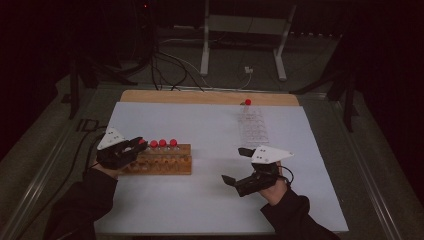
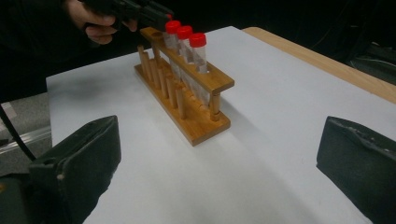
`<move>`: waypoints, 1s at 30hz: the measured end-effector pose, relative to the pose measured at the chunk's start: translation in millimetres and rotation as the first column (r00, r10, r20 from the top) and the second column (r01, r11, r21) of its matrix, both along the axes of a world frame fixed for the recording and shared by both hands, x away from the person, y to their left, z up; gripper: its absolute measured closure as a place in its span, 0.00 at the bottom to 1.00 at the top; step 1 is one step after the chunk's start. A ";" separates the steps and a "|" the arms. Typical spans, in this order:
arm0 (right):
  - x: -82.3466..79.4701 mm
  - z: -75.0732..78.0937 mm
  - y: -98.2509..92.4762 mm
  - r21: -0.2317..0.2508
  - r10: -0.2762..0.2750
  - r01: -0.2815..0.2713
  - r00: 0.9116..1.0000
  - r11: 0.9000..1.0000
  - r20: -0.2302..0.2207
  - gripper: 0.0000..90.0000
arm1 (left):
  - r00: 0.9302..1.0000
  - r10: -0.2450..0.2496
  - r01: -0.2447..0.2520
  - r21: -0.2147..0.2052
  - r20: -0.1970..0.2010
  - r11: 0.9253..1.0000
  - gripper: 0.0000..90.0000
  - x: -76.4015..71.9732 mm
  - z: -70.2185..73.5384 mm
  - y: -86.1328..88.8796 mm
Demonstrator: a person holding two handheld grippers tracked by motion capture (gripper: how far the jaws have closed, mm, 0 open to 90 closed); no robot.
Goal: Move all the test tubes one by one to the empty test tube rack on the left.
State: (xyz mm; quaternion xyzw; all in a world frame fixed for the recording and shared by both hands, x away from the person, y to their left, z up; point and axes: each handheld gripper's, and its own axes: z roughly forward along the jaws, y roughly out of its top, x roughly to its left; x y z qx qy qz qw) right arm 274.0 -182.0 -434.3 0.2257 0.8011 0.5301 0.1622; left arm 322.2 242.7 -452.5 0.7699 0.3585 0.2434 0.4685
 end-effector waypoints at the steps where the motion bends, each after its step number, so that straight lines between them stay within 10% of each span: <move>1: -0.1 0.4 -0.4 0.002 -0.003 0.003 1.000 1.000 -0.001 0.00 | 1.000 -0.008 0.008 0.001 0.006 1.000 0.69 -1.9 0.9 0.6; 17: 9.9 11.3 -13.2 0.017 -0.059 0.058 0.997 0.998 0.050 0.00 | 0.991 -0.129 0.131 -0.060 0.039 0.990 0.05 -50.6 18.2 0.9; 30: 57.0 12.4 -40.2 0.043 -0.196 0.192 0.975 0.980 0.109 0.00 | 0.977 -0.197 0.203 -0.071 0.081 0.977 0.02 -72.5 20.3 -12.0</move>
